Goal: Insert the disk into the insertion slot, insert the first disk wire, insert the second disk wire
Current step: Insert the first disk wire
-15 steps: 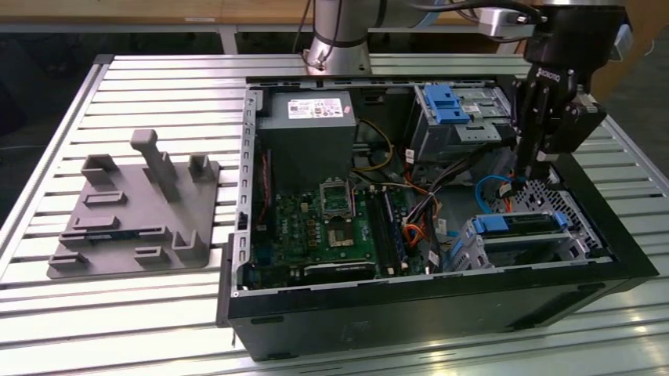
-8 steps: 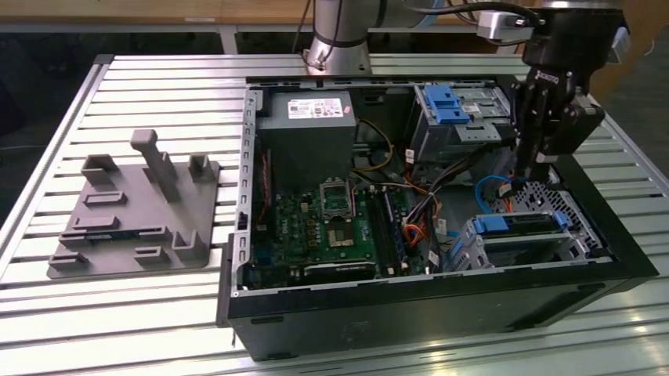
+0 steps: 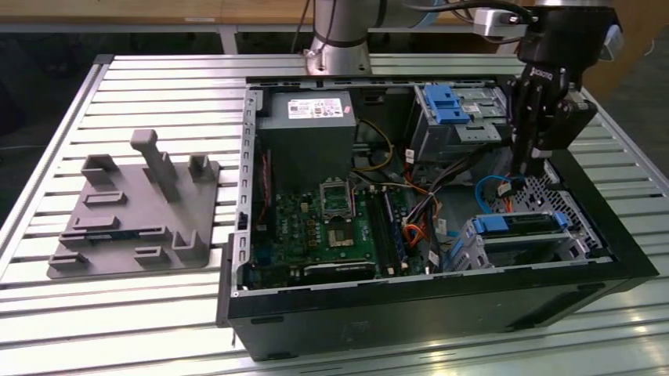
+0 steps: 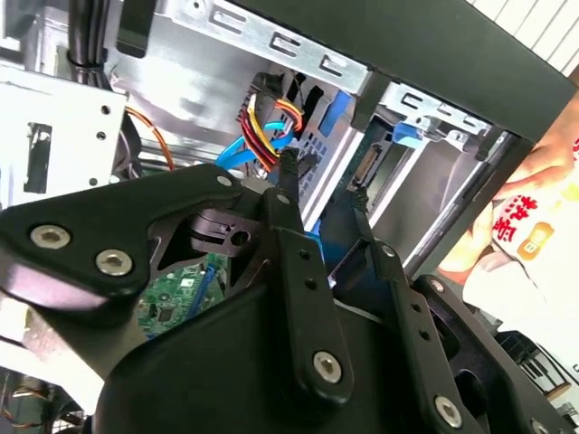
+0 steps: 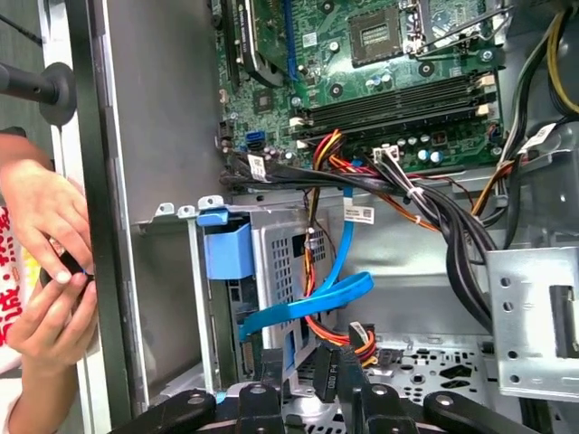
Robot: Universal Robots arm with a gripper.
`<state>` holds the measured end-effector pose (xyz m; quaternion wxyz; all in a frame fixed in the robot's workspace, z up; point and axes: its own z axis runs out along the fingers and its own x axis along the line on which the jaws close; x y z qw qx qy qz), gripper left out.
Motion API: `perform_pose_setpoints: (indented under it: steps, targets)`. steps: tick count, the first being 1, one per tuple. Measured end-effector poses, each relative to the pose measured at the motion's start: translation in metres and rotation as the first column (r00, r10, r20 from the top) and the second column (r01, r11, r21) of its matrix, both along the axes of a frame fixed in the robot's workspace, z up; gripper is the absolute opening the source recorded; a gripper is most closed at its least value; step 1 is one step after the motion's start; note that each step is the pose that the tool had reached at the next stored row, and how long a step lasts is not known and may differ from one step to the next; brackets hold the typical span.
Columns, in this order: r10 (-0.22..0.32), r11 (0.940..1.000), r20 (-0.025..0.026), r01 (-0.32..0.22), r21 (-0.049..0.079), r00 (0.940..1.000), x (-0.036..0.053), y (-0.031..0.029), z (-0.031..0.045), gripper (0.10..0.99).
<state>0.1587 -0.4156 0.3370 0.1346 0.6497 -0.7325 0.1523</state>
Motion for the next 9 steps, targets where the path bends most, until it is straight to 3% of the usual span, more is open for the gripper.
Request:
perform_pose_setpoints:
  steps: [2, 5, 9]
  targets:
    - [0.000, 1.0000, -0.0002, 0.000, -0.003, 1.0000, 0.0000, 0.0014, 0.0000, 0.376]
    - [0.000, 0.9997, -0.0011, 0.000, -0.023, 1.0000, 0.0000, 0.0061, 0.0020, 0.376]
    - [0.000, 0.9995, -0.0012, 0.000, -0.030, 1.0000, 0.0000, 0.0094, 0.0035, 0.376]
